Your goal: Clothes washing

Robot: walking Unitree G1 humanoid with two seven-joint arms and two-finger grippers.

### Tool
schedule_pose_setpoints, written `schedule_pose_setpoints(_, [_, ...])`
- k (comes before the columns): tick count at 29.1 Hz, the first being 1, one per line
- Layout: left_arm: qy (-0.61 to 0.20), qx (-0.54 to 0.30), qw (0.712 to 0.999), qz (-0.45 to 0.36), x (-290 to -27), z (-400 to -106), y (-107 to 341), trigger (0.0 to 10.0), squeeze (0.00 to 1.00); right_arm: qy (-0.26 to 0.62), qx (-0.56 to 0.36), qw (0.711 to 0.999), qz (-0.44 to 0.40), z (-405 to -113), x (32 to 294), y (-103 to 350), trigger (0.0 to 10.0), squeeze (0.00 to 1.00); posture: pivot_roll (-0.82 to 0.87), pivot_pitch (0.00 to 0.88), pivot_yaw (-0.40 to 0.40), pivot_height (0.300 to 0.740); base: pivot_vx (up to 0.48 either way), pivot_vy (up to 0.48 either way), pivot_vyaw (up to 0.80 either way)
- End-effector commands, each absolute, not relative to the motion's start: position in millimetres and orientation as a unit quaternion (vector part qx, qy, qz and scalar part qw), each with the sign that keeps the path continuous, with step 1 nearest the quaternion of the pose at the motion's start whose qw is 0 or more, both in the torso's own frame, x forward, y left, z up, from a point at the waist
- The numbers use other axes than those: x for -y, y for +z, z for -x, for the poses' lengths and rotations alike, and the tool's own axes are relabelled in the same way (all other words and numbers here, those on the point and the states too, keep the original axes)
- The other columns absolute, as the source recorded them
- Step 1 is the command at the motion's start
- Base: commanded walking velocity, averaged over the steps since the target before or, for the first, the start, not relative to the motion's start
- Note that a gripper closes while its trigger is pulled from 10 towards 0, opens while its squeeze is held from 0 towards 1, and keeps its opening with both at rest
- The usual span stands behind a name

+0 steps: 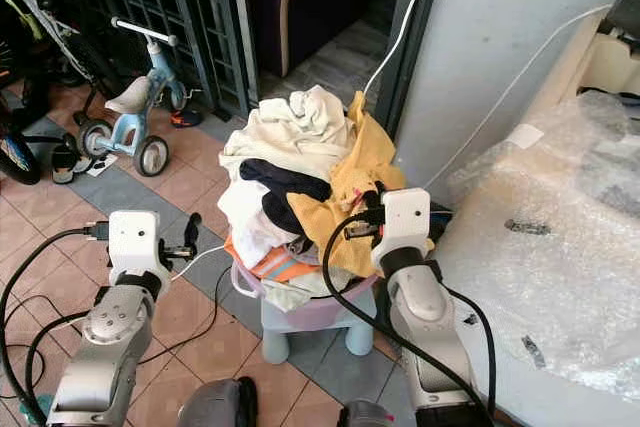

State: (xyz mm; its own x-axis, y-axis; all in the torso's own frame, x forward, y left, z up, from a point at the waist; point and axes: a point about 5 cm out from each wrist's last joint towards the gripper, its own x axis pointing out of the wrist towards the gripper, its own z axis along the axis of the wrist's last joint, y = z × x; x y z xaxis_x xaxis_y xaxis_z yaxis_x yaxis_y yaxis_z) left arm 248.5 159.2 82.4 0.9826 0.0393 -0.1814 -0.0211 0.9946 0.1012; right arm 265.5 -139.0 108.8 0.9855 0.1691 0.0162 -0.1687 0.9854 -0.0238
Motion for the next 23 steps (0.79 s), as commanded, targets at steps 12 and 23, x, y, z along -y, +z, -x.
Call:
schedule_pose_setpoints(12, [0.005,-0.091,0.994,-0.057,-158.6,-249.4,85.6,10.0,0.0,0.063,0.005,0.998,0.019,-267.2,143.8,105.0,10.0,0.0,0.05,0.051,0.042,0.74,0.0,0.0,0.0])
schedule_pose_setpoints(23, [-0.011,-0.084,0.993,-0.076,-157.1,-254.4,88.7,10.0,0.0,0.041,0.011,0.999,0.01,-271.8,141.2,102.6,10.0,0.0,0.05,0.036,0.104,0.74,0.0,0.0,0.0])
